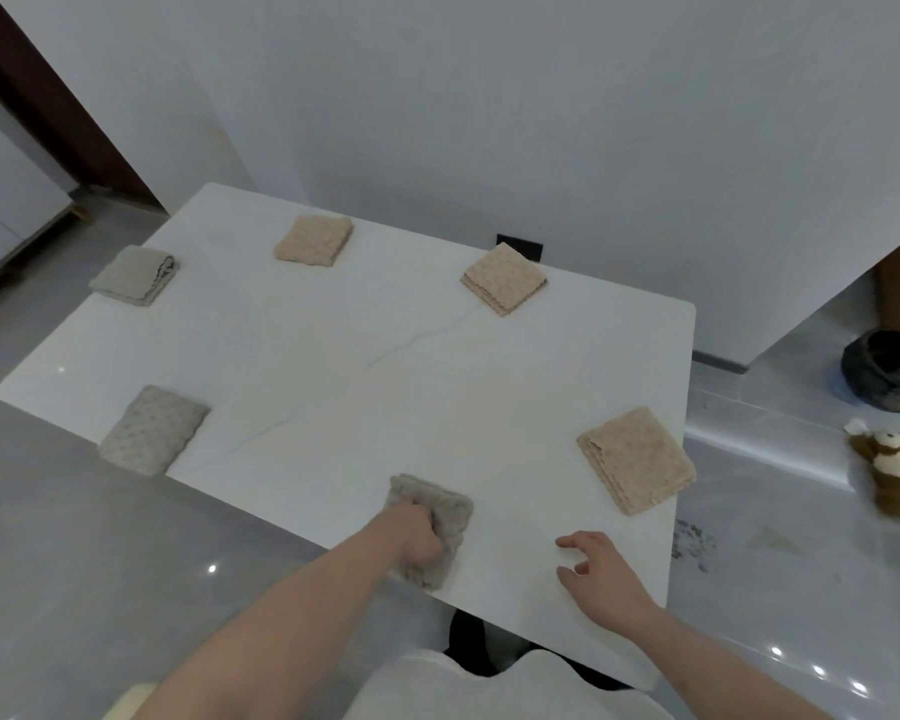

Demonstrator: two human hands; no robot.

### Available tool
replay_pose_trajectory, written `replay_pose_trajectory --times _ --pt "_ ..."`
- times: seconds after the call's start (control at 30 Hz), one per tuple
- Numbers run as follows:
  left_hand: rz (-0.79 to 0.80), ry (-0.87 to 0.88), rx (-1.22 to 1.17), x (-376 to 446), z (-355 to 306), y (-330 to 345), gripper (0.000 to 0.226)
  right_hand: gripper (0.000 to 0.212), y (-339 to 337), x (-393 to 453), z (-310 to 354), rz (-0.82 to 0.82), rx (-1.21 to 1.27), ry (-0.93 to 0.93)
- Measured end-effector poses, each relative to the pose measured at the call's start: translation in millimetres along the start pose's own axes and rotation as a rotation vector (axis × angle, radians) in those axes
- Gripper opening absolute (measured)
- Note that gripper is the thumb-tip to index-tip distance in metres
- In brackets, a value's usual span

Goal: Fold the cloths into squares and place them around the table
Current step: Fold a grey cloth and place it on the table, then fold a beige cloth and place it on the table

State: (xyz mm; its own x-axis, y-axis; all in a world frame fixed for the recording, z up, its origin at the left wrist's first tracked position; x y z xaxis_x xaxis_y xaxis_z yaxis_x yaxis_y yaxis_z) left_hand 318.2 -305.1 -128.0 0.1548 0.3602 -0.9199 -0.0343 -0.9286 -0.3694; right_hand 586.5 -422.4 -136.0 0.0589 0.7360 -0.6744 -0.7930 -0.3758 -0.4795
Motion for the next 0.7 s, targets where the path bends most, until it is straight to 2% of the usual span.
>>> replay_pose_trajectory --times 0.27,0.4,0.53,0.6,0.7 --pt "-0.217 -0.011 -0.079 -6 8 24 0.097 0.035 -28 0 -13 0.003 -0.029 -0.008" --pt "-0.209 -0.046 -0.005 -10 1 28 0.09 0.037 -50 2 -28 0.028 -0.057 -0.013" --pt "-0.243 -0.155 -0.127 -8 -16 26 0.076 0.035 -79 5 -51 0.045 -0.067 -0.056" --pt "-0.302 -0.164 -0.195 -11 -44 25 0.068 0.034 -100 6 -69 0.045 -0.071 -0.074" --pt "-0.38 -0.128 -0.305 -21 -108 35 0.071 0.036 -138 1 -101 0.064 -0.132 -0.108"
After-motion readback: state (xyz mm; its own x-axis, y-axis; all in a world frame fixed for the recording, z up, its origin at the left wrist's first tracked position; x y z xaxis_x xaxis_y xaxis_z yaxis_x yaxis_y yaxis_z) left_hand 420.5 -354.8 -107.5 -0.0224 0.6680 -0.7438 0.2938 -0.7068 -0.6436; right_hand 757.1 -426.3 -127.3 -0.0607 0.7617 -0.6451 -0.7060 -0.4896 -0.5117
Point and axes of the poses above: each hand's wrist, its own x-axis towards the middle knuckle, its own y-axis out of the palm, z = x × y, the point moved 8 cm from there along x, towards the middle knuckle, and after that the axes turned 6 degrees about z, right-handed, at the moved point
